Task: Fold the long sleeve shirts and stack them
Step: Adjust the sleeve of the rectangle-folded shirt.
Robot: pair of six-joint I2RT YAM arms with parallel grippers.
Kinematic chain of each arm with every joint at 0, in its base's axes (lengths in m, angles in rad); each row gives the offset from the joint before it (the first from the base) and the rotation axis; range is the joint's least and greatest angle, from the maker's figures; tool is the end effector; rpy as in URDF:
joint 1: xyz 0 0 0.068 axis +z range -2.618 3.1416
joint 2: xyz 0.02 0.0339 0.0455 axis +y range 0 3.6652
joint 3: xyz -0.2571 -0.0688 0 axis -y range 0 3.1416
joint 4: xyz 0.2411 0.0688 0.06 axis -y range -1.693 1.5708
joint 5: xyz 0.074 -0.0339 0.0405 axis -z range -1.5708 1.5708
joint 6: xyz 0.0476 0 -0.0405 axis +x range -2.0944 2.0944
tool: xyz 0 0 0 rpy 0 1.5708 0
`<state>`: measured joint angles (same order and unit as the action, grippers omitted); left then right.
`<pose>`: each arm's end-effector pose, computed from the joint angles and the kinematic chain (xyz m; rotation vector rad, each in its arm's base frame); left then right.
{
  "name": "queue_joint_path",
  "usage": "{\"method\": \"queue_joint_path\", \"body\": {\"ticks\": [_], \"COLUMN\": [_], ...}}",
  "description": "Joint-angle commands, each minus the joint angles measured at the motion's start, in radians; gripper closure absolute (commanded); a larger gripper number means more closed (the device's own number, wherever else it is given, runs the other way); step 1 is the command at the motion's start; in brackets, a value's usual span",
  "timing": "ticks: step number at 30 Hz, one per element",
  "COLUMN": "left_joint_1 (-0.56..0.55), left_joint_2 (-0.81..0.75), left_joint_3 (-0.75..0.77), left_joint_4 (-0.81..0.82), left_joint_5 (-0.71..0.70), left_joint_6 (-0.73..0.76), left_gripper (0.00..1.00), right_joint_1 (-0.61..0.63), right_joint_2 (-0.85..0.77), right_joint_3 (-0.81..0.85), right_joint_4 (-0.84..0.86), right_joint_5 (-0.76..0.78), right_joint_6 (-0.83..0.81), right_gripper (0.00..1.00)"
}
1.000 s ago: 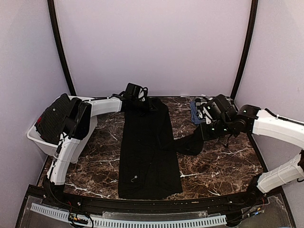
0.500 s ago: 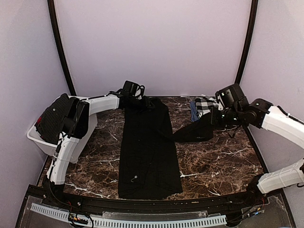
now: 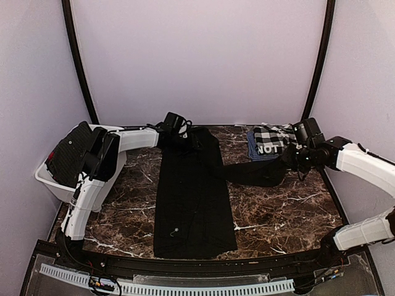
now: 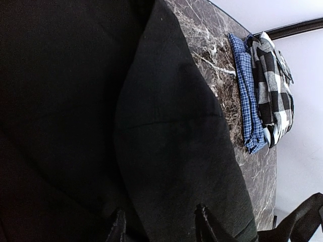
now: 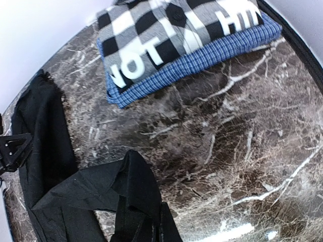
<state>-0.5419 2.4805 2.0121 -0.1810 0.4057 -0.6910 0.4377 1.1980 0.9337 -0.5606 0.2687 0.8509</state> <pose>0.4692 -0.3044 0.1448 0.0652 2.3991 -1.0858 0.2373 0.0971 0.2598 0.6101 2.2987 0.3015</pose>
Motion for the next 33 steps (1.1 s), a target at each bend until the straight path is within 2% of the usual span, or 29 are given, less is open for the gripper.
{"method": "queue_joint_path", "body": {"ticks": [1, 5, 12, 16, 19, 22, 33], "left_joint_1": [-0.016, -0.022, -0.033, -0.033, -0.033, -0.033, 0.004], "left_joint_2": [-0.048, -0.049, -0.044, -0.044, -0.05, -0.057, -0.133], "left_joint_3": [-0.029, -0.038, -0.066, -0.075, -0.073, -0.061, -0.057], "left_joint_4": [-0.016, -0.027, 0.045, 0.087, 0.101, 0.102, 0.07], "left_joint_5": [-0.008, -0.024, 0.032, 0.05, 0.051, 0.049, 0.009], "left_joint_6": [0.008, -0.004, -0.074, -0.111, -0.119, -0.112, -0.055], "left_gripper": [0.54, 0.54, 0.56, 0.68, 0.86, 0.98, 1.0], "right_joint_1": [-0.041, -0.073, -0.086, -0.087, -0.086, -0.085, -0.045], "right_joint_2": [-0.002, 0.0, 0.003, 0.006, 0.015, 0.019, 0.021], "right_joint_3": [-0.081, -0.131, -0.163, -0.161, -0.158, -0.155, -0.108], "right_joint_4": [0.072, 0.096, 0.148, 0.179, 0.209, 0.233, 0.324], "right_joint_5": [-0.03, -0.054, -0.096, -0.133, -0.189, -0.262, -0.625], "right_joint_6": [0.061, 0.058, 0.051, 0.015, -0.033, -0.086, -0.194], "right_gripper": [1.0, 1.0, 1.0, 1.0, 1.0, 1.0, 1.0]}}
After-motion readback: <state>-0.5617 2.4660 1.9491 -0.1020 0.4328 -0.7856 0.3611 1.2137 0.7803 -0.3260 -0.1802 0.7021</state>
